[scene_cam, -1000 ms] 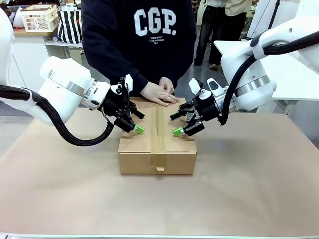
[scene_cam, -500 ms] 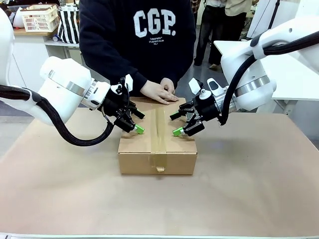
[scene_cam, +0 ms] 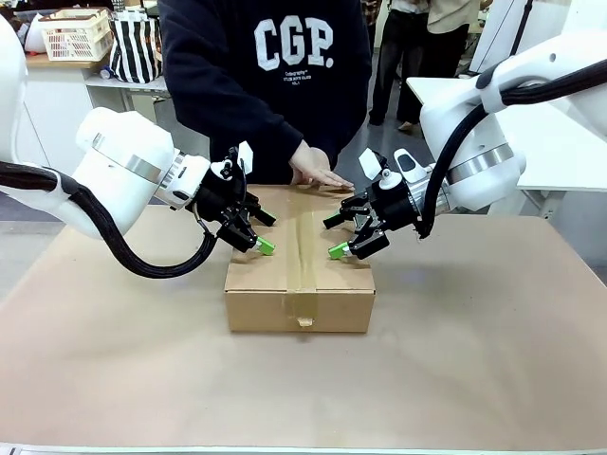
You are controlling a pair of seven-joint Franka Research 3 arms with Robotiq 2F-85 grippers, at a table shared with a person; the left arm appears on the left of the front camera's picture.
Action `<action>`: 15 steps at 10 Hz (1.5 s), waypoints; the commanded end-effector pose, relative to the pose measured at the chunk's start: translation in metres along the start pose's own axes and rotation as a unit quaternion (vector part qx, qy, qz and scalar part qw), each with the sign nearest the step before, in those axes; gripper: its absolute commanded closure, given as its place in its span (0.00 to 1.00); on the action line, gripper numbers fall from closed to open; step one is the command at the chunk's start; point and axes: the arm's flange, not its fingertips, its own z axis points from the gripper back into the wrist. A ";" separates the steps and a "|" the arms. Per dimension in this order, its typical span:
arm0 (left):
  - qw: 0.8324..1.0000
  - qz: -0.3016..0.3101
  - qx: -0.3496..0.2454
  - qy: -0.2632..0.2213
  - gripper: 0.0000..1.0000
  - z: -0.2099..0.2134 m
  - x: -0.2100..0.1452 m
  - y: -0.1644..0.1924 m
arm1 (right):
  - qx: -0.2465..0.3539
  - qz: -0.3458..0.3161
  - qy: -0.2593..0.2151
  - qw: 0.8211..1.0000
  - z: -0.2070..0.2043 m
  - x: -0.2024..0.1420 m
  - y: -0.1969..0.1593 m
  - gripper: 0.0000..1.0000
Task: Pack the gift set into the box.
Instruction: Press and hold the closed box until the human finishes sealing it.
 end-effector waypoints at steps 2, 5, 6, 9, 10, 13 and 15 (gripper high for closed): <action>1.000 0.001 -0.003 0.000 0.00 -0.002 -0.002 -0.002 | 0.000 0.006 0.001 1.000 -0.001 -0.002 0.000 0.00; 1.000 0.001 -0.003 0.000 0.00 -0.002 -0.002 -0.002 | 0.000 0.006 0.001 1.000 -0.001 -0.002 0.000 0.00; 1.000 0.001 -0.003 0.000 0.00 -0.002 -0.002 -0.002 | 0.000 0.006 0.001 1.000 -0.001 -0.002 0.000 0.00; 1.000 0.001 -0.003 0.000 0.00 -0.002 -0.002 -0.002 | 0.000 0.006 0.001 1.000 -0.001 -0.002 0.000 0.00; 1.000 0.001 -0.003 0.000 0.00 -0.002 -0.002 -0.002 | 0.000 0.006 0.001 1.000 -0.001 -0.002 0.000 0.00; 1.000 0.001 -0.003 0.000 0.00 -0.002 -0.002 -0.002 | 0.000 0.006 0.001 1.000 -0.001 -0.002 0.000 0.00; 1.000 0.001 -0.003 0.000 0.00 -0.002 -0.002 -0.002 | 0.000 0.006 0.001 1.000 -0.001 -0.002 0.000 0.00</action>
